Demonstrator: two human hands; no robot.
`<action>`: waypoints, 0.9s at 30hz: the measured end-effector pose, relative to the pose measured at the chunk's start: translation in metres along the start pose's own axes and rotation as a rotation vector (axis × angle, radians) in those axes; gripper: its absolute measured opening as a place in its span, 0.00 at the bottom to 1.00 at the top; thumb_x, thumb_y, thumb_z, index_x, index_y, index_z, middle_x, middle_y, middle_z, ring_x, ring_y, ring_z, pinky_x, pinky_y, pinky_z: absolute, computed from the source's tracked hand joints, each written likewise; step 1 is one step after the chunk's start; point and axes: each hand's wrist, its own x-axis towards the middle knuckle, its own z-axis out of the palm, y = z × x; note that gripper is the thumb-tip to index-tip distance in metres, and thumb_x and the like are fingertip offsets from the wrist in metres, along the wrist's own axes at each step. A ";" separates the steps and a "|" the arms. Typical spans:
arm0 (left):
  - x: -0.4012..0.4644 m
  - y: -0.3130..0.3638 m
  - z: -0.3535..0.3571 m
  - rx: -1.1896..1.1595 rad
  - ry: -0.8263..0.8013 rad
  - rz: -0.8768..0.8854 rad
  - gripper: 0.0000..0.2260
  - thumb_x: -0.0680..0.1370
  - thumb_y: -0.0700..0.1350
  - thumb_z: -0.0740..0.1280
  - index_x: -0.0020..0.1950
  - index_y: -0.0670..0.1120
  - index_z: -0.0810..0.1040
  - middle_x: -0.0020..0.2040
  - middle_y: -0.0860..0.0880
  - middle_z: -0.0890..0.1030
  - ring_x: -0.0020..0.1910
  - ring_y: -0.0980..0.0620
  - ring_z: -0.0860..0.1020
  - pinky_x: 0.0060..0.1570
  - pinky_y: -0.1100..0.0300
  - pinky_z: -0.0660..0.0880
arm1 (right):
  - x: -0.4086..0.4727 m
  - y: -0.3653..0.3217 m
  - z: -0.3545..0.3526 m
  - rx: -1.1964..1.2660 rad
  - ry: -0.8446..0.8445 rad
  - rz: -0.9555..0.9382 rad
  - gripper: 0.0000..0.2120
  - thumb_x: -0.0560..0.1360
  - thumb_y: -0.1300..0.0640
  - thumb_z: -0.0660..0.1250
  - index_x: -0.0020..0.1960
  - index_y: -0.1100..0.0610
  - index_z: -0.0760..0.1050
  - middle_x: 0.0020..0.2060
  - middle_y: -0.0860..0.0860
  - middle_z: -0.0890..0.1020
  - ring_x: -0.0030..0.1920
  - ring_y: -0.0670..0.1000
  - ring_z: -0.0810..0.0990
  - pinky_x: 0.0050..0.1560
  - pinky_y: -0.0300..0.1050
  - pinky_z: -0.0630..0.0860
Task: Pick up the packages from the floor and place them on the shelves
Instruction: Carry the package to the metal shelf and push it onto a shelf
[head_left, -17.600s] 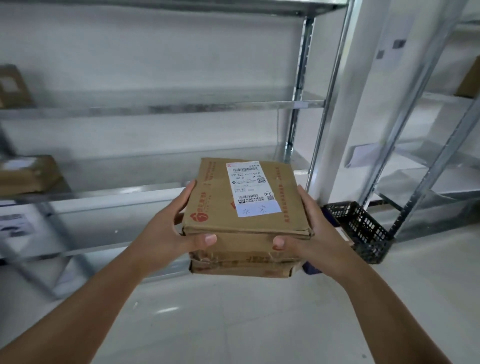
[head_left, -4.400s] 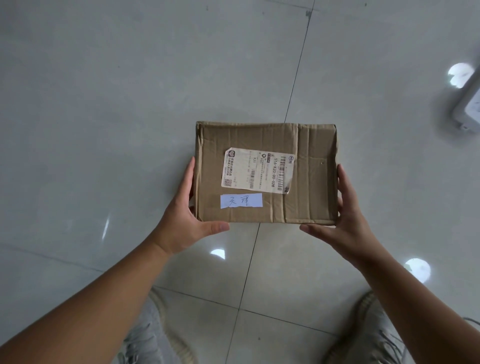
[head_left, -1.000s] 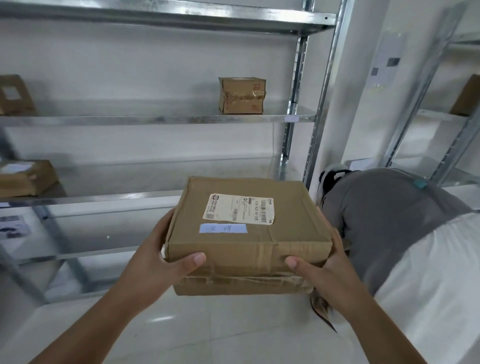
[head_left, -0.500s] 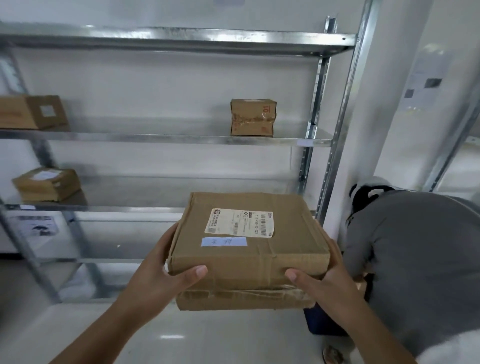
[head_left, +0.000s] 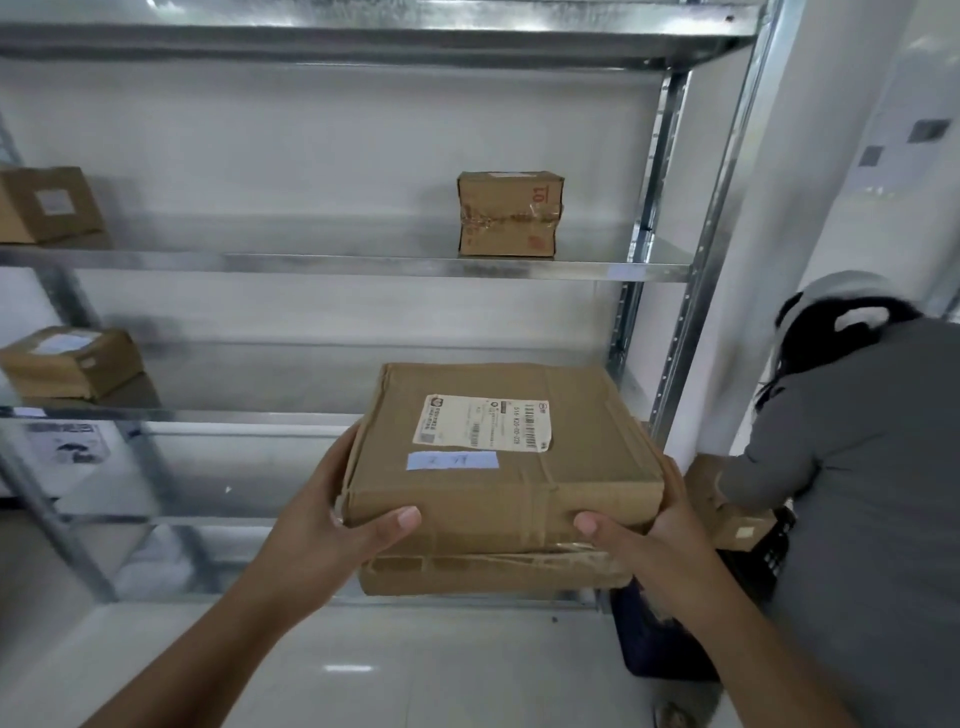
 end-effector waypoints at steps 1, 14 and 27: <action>0.009 -0.004 -0.002 -0.004 -0.006 -0.005 0.49 0.55 0.72 0.82 0.75 0.70 0.70 0.67 0.60 0.84 0.66 0.51 0.84 0.63 0.41 0.82 | 0.008 0.002 0.002 0.002 -0.004 -0.001 0.52 0.46 0.25 0.83 0.65 0.15 0.61 0.74 0.42 0.73 0.72 0.45 0.75 0.74 0.55 0.74; 0.144 -0.062 -0.005 0.035 -0.048 -0.029 0.42 0.60 0.63 0.80 0.70 0.79 0.69 0.63 0.68 0.84 0.62 0.60 0.84 0.63 0.48 0.82 | 0.123 0.045 0.021 -0.020 0.024 0.090 0.62 0.50 0.34 0.84 0.79 0.36 0.60 0.72 0.46 0.76 0.67 0.47 0.79 0.68 0.50 0.80; 0.265 -0.107 0.088 0.076 -0.042 -0.045 0.38 0.68 0.57 0.82 0.70 0.79 0.68 0.64 0.65 0.84 0.62 0.58 0.85 0.55 0.57 0.85 | 0.260 0.120 -0.040 0.053 -0.024 0.182 0.53 0.53 0.43 0.84 0.71 0.29 0.60 0.65 0.42 0.78 0.63 0.46 0.80 0.54 0.42 0.83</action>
